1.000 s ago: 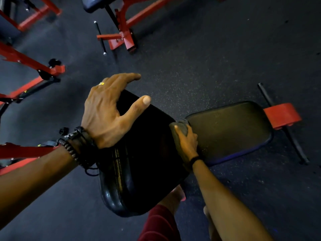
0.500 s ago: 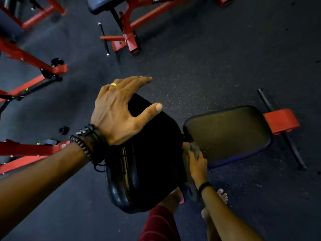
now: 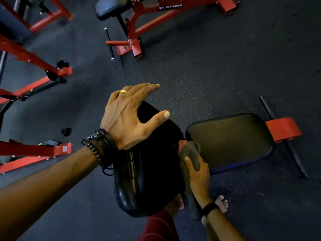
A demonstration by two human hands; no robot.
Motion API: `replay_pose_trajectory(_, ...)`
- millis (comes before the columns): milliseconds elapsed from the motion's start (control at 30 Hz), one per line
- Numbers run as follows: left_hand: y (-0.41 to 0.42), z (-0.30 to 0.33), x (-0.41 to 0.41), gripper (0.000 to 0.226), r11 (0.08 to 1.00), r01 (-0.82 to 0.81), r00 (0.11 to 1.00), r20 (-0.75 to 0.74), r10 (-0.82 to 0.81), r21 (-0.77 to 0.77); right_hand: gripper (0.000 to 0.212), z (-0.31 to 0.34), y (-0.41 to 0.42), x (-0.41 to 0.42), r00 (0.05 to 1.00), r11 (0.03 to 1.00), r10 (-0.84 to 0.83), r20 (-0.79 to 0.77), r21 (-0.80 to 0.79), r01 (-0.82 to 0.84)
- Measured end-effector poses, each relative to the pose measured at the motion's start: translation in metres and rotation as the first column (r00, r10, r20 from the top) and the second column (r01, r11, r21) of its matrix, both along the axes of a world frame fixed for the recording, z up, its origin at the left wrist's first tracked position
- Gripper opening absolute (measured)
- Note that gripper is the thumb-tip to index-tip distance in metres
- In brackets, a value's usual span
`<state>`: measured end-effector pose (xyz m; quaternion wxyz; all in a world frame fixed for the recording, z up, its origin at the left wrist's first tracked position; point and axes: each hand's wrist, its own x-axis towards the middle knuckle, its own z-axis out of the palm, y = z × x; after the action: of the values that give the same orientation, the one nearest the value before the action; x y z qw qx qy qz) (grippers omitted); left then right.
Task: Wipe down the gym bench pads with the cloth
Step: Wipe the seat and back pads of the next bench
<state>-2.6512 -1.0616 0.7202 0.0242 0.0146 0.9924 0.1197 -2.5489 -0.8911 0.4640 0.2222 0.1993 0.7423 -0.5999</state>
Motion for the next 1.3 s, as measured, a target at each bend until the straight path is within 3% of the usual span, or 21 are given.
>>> replay_pose_trajectory(67,0.000,0.001,0.000,0.075,1.000,-0.004,1.000,-0.002,0.004,-0.002,0.088,-0.025,-0.004,-0.024,0.971,0.999,0.025,0.237,0.019,-0.030)
replay_pose_trajectory(133,0.000,0.001,0.001,0.075,1.000,-0.015,1.000,0.000,0.015,-0.004,0.094,-0.042,-0.020,-0.066,0.941,1.000,0.026,0.339,-0.019,-0.020)
replay_pose_trajectory(200,0.001,0.001,0.000,0.076,1.000,-0.017,1.000,0.002,0.017,-0.009,0.102,-0.051,-0.039,-0.108,0.954,0.996,0.083,0.287,-0.042,-0.074)
replay_pose_trajectory(267,0.001,0.000,0.000,0.076,1.000,-0.017,1.000,0.004,0.017,-0.014,0.092,-0.023,-0.050,-0.126,0.978,0.991,0.137,0.158,-0.017,-0.136)
replay_pose_trajectory(367,0.001,-0.001,0.001,0.077,0.999,-0.027,1.000,0.007,0.027,-0.019,0.053,0.023,-0.040,-0.091,0.986,0.986,0.157,-0.064,-0.041,-0.160)
replay_pose_trajectory(467,-0.001,-0.003,0.001,0.076,0.999,-0.033,0.999,0.002,0.033,-0.019,0.063,0.036,-0.020,-0.021,0.972,0.982,0.111,-0.208,-0.125,-0.139)
replay_pose_trajectory(500,-0.001,-0.004,0.001,0.077,0.999,-0.034,0.999,0.003,0.034,-0.022,0.071,0.030,-0.015,-0.004,0.978,0.985,0.101,-0.185,-0.122,-0.125)
replay_pose_trajectory(567,-0.001,-0.003,0.000,0.078,0.999,-0.029,0.999,0.013,0.030,-0.032,0.084,0.007,-0.012,-0.006,0.996,0.993,0.089,0.001,-0.079,-0.089)
replay_pose_trajectory(633,-0.001,-0.003,0.000,0.078,0.999,-0.029,0.999,0.016,0.030,-0.040,0.091,-0.014,-0.019,-0.039,0.973,0.995,0.083,0.214,-0.070,-0.069)
replay_pose_trajectory(700,-0.001,-0.002,0.000,0.077,0.999,-0.032,0.999,0.005,0.033,-0.044,0.094,-0.029,-0.031,-0.084,0.954,0.994,0.050,0.296,-0.104,-0.020)
replay_pose_trajectory(767,-0.001,-0.003,-0.001,0.077,0.998,-0.041,0.999,-0.004,0.041,-0.039,0.080,-0.017,-0.045,-0.122,0.967,0.991,0.073,0.243,-0.129,-0.043)
replay_pose_trajectory(867,-0.003,-0.004,0.000,0.076,0.999,-0.047,0.999,-0.017,0.046,-0.011,0.052,0.056,-0.056,-0.124,0.993,0.958,0.084,-0.084,-0.268,-0.104)
replay_pose_trajectory(933,-0.003,-0.005,-0.001,0.076,0.999,-0.047,0.999,-0.025,0.047,0.005,0.050,0.094,-0.045,-0.087,0.970,0.943,0.125,-0.211,-0.280,-0.182)
replay_pose_trajectory(1000,-0.003,-0.004,-0.001,0.077,0.998,-0.053,0.998,-0.023,0.053,0.017,0.055,0.113,-0.027,-0.035,0.969,0.954,0.045,-0.244,-0.277,-0.114)
replay_pose_trajectory(1100,-0.003,-0.003,-0.001,0.078,0.999,-0.050,0.998,-0.029,0.051,0.022,0.042,0.083,-0.014,0.001,0.981,0.988,0.032,-0.189,-0.144,-0.060)
replay_pose_trajectory(1167,-0.003,-0.004,-0.001,0.077,0.998,-0.049,0.998,-0.030,0.050,0.026,0.061,0.055,-0.021,-0.023,1.000,0.998,0.013,-0.013,-0.061,-0.014)
replay_pose_trajectory(1233,-0.003,-0.004,-0.001,0.077,0.998,-0.057,0.998,-0.039,0.059,0.036,0.082,0.047,-0.036,-0.067,0.998,0.999,0.031,0.057,-0.033,-0.030)
replay_pose_trajectory(1300,-0.003,-0.004,-0.001,0.077,0.997,-0.054,0.997,-0.052,0.057,0.050,0.063,0.061,-0.056,-0.111,0.998,0.996,0.056,-0.018,-0.064,-0.057)
